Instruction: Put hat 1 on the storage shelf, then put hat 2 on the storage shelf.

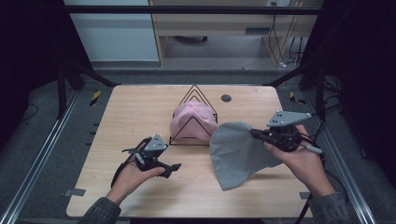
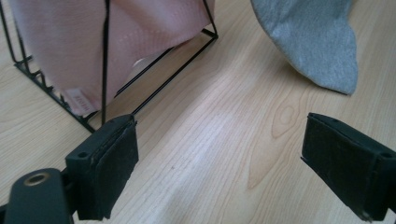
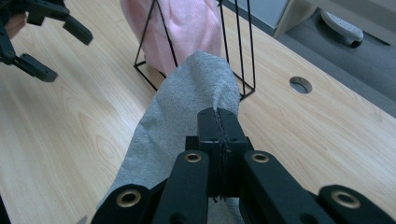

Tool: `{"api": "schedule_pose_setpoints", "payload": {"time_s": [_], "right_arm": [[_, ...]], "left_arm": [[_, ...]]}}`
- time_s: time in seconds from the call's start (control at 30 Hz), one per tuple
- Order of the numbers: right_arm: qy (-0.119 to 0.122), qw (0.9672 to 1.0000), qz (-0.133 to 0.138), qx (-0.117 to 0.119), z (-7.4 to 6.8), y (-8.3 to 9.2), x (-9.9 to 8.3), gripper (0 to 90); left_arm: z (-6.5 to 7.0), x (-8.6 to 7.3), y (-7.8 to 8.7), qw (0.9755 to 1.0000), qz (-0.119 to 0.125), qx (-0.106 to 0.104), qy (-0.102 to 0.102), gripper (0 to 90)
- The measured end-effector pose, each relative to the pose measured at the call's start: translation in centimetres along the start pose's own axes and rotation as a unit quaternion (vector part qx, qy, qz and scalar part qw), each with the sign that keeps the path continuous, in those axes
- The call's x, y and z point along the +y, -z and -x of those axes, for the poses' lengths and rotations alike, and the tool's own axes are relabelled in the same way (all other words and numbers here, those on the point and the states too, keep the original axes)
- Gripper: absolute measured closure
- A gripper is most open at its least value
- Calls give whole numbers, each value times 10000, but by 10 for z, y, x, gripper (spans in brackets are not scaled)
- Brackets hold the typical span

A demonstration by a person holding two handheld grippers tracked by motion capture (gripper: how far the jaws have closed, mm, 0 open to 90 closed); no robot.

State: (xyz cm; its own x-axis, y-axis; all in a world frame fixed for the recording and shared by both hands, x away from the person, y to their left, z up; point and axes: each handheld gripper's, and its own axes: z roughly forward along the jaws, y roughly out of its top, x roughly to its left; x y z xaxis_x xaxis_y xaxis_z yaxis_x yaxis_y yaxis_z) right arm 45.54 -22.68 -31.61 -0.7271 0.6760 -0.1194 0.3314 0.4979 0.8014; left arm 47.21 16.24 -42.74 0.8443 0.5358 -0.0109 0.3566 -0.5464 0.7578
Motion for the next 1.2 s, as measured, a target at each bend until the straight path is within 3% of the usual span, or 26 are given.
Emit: {"api": "schedule_pose_setpoints", "payload": {"time_s": [0.47,0.67,0.9,1.03,1.2], "right_arm": [[257,9995,180,48,-14,9,22,900],[433,9987,236,106,-24,11,33,900],[536,9981,265,162,-31,9,44,900],[588,9976,304,195,-35,6,52,900],[619,9974,309,219,-36,3,56,900]], "left_arm": [[9,13,-8,9996,7,-235,-133,106],[15,24,-15,9986,68,-504,-143,134],[21,35,-28,9975,18,-659,-242,165],[20,43,-37,9954,165,-933,-107,222],[17,50,-46,9957,160,-918,-17,310]]}}
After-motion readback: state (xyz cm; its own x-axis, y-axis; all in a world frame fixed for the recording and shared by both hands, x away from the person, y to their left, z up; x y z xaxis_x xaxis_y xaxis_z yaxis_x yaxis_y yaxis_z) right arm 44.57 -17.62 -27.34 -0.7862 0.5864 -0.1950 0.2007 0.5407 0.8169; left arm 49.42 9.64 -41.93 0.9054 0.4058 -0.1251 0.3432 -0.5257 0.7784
